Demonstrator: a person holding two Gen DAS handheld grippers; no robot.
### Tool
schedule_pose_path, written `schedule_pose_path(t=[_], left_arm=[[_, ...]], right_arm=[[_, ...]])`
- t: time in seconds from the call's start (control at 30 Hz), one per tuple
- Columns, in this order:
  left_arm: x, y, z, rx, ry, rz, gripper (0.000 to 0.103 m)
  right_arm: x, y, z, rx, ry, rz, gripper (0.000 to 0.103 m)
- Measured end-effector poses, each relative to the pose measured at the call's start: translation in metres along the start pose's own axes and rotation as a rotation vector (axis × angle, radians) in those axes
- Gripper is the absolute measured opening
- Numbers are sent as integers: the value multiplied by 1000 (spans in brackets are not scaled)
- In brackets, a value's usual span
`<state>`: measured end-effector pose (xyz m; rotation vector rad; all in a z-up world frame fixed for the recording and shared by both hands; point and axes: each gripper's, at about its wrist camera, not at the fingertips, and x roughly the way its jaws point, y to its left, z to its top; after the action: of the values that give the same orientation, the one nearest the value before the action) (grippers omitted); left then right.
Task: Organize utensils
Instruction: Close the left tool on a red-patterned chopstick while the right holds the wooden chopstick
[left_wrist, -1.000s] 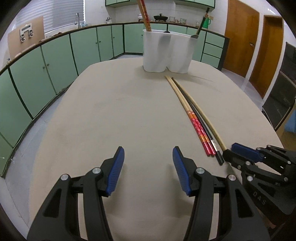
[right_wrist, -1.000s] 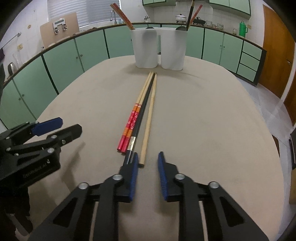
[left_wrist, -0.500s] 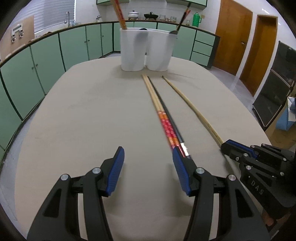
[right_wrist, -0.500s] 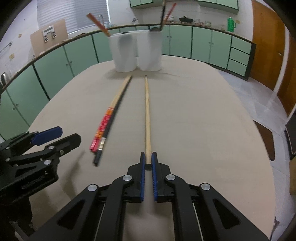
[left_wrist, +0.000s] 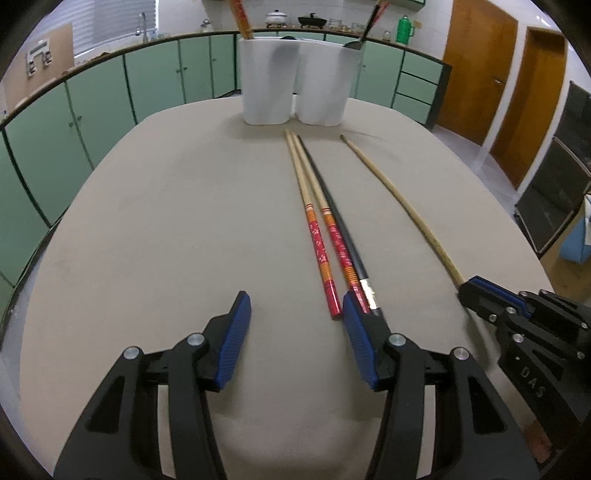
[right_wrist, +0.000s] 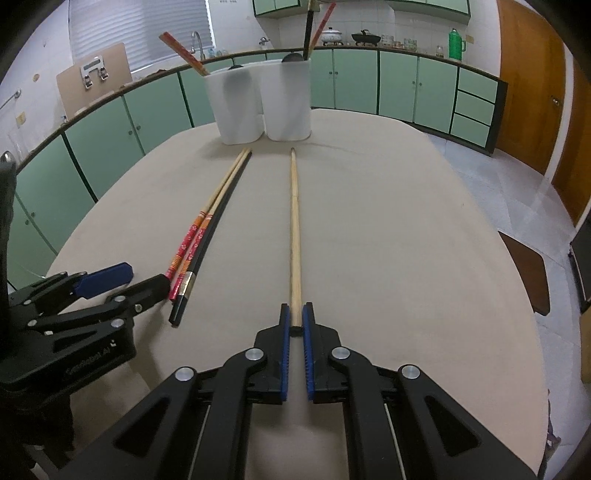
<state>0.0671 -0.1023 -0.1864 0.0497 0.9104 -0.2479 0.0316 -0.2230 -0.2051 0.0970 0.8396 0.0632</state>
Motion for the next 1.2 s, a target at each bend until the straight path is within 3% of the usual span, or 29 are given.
schedule_pose_path(t=[0.3,0.4,0.47,0.53,0.77,1.2], left_arm=[[-4,2,-2,-11,-1,14,45],[-3,-1,-2,-6,-2,-3,31],[-3,-3,-2,-2,-3,-17,12],[-3,-5,-2,-2,-3,-24,6],[-23,-1,4,10,-50,-30,5],[-85,6,40,25,-222,-29,5]], right_arm=[[1,3,-1,-16,8,-1,7],[3,2,0,-13,12,1,7],[3,2,0,-13,12,0,7],[3,2,1,-13,12,0,7],[-7,1,6,-12,-8,8,6],[-62,-2,53,-44,-169,28,6]])
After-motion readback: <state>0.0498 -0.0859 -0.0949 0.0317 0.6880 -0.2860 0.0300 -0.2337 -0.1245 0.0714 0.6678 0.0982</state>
